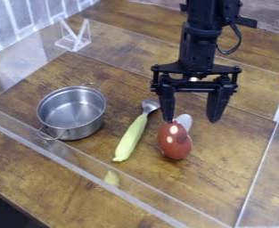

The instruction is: Remove the mushroom from the silver pot and put it on the table

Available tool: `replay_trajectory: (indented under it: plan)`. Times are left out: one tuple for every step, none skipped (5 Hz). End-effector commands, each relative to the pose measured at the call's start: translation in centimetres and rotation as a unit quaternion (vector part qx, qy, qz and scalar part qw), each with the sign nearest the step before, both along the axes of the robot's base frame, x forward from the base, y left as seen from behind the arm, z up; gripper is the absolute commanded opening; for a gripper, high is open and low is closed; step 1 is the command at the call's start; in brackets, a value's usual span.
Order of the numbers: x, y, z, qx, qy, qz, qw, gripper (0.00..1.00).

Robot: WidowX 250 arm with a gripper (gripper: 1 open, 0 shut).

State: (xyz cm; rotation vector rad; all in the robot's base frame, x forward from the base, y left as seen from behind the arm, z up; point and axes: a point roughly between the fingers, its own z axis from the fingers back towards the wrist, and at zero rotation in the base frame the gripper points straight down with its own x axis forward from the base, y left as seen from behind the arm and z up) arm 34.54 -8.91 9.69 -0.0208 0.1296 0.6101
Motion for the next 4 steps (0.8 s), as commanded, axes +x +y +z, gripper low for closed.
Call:
replay_trajectory:
  plan:
    - [-0.1, 1.4, 3.6, -0.017, -0.047, -0.015, 0.9986, 1.00]
    - [-0.2, 2.1, 3.9, -0.027, -0.051, -0.035, 0.9977, 1.00]
    - [-0.3, 0.9, 4.4, -0.033, -0.055, -0.016, 0.9978, 1.00]
    - [-0.3, -0.5, 4.7, -0.038, -0.061, 0.004, 0.9974, 1.00]
